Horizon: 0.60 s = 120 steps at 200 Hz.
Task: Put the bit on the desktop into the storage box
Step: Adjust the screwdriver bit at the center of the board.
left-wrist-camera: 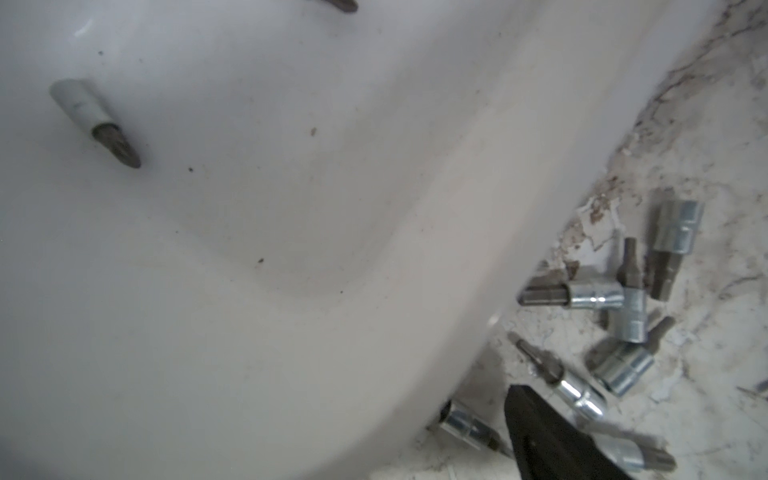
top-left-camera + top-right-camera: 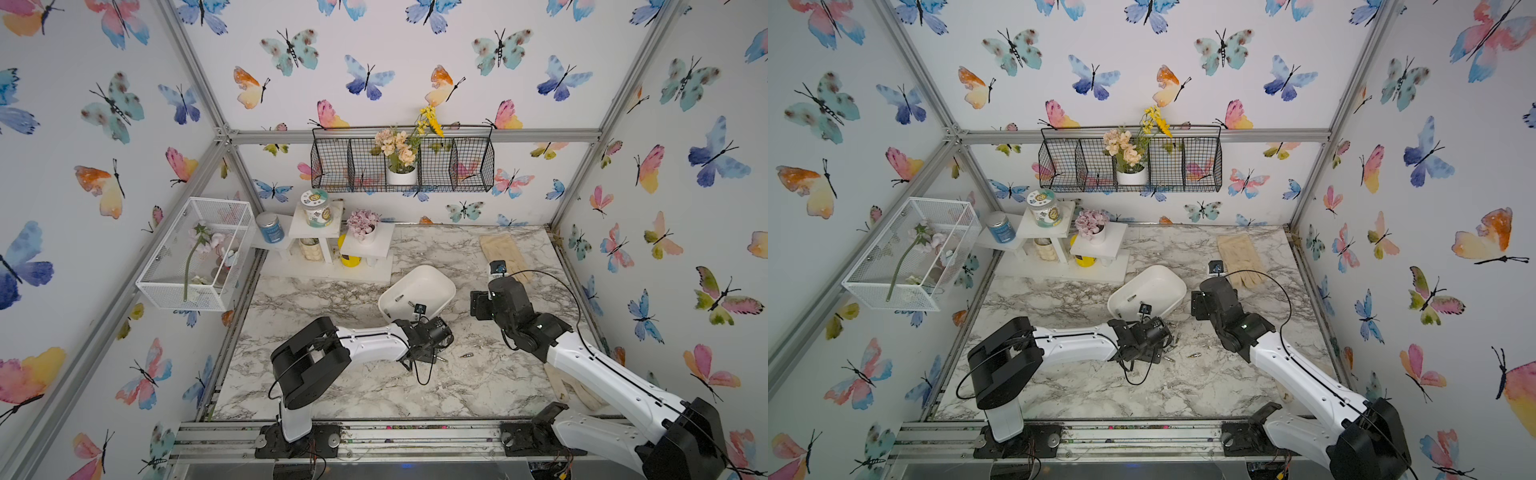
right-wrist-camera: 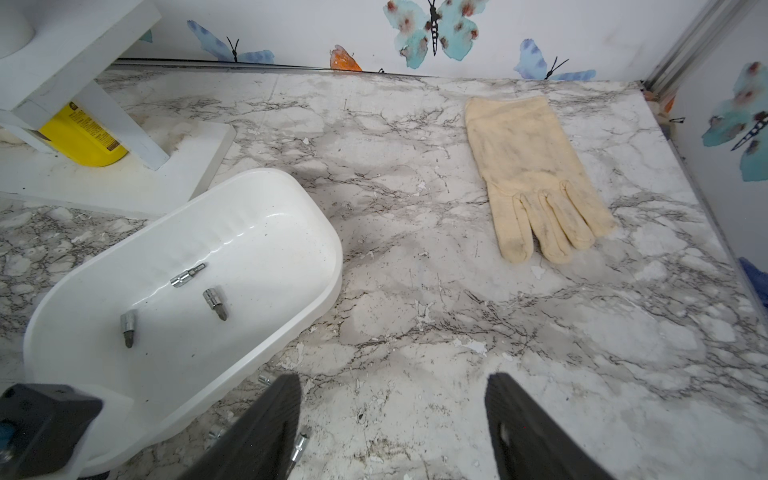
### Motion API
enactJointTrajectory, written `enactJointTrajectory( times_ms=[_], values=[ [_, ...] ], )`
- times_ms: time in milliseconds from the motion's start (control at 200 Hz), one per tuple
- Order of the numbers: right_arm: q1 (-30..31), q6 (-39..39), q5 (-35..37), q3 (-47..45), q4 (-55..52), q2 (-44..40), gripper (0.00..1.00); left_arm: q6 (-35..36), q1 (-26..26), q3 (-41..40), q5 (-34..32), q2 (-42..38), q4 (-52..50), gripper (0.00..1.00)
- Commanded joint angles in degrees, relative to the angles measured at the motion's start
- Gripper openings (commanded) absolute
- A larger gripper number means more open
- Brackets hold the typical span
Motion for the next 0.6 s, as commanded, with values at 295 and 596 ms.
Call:
enactJointTrajectory(
  times_ms=[295,596],
  values=[
    [0.2,0.65,0.79,-0.91,-0.25,0.07,0.75,-1.0,-0.68,-2.83,-0.32,-2.14,-2.34,0.86],
    [0.24,0.91,0.61,-1.22,-0.62,-0.27,0.75,-1.75,-0.95,-4.0,-0.14,-3.64,-2.43,0.86]
  ],
)
